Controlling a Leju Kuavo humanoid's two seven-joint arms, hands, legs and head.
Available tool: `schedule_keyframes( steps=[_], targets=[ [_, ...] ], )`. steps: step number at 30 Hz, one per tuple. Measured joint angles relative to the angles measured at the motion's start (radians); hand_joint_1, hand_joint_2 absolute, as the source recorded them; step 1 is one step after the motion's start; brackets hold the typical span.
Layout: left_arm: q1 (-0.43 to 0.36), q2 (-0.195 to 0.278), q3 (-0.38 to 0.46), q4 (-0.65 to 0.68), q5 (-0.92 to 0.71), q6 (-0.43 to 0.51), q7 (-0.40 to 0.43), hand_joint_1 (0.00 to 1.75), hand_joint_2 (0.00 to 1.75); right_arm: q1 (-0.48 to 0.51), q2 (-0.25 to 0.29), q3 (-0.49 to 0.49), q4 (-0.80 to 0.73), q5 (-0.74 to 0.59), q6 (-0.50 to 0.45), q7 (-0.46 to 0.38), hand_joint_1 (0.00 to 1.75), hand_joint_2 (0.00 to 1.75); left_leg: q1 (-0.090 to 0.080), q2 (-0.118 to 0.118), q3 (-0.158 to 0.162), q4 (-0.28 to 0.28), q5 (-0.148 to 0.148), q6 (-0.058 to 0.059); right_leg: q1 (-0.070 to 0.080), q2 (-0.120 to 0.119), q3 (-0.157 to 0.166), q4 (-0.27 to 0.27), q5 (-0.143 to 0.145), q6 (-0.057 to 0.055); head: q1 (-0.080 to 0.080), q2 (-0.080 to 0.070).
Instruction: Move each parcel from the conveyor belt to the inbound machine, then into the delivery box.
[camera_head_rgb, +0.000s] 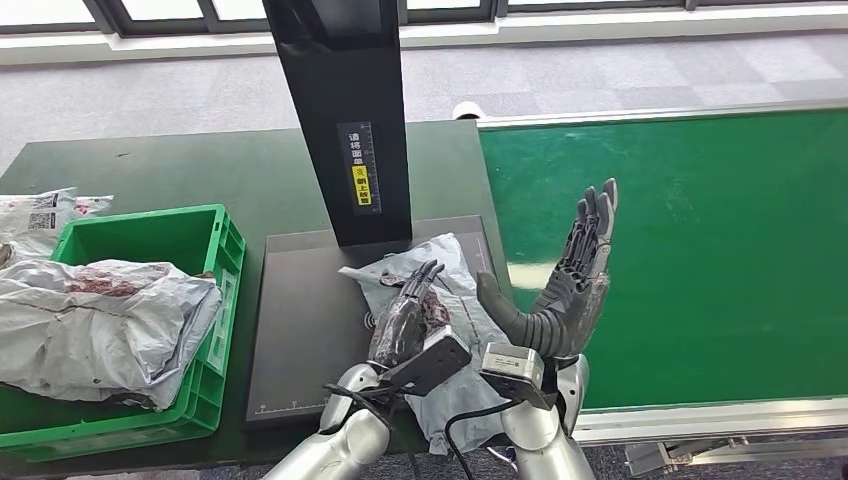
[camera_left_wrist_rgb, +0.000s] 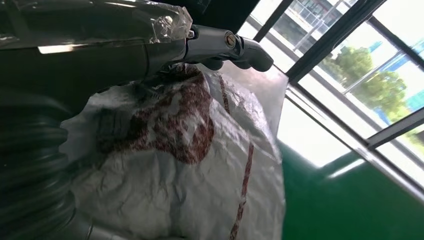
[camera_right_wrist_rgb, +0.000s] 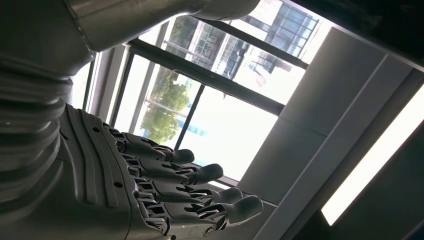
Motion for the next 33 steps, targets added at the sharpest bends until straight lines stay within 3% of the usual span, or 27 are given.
schedule_keyframes(
  steps=[6,17,21,33],
  targets=[
    [-0.04,-0.002,-0.105,0.079,-0.13,0.019,0.174,0.0,1.75,0.001,0.0,-0.003,0.0,-0.001,0.0,0.0,0.0,1.75,0.0,0.0,0.0,0.0,0.0,0.0,0.0,0.0,0.0,0.0,0.0,0.0,0.0,0.0],
    [-0.062,-0.01,-0.163,0.133,-0.215,-0.002,0.258,0.0,1.75,0.0,0.0,-0.003,0.0,-0.003,0.0,0.0,0.0,1.75,0.0,0.0,0.0,0.0,0.0,0.0,0.0,0.0,0.0,0.0,0.0,0.0,0.0,0.0],
    [-0.072,-0.012,-0.181,0.144,-0.263,-0.072,0.304,1.72,1.75,0.0,0.0,-0.004,0.002,-0.004,0.0,0.0,0.0,1.75,0.0,0.0,0.0,0.0,0.0,0.0,0.0,0.0,0.001,0.0,0.0,0.0,0.0,0.0],
    [-0.091,-0.016,-0.188,0.163,-0.31,-0.104,0.349,1.75,1.75,-0.004,0.001,-0.004,0.028,-0.007,0.0,0.0,0.0,1.75,0.0,-0.001,0.001,0.0,0.0,0.001,0.0,-0.002,0.003,0.0,0.0,0.0,0.0,0.0]
  ],
)
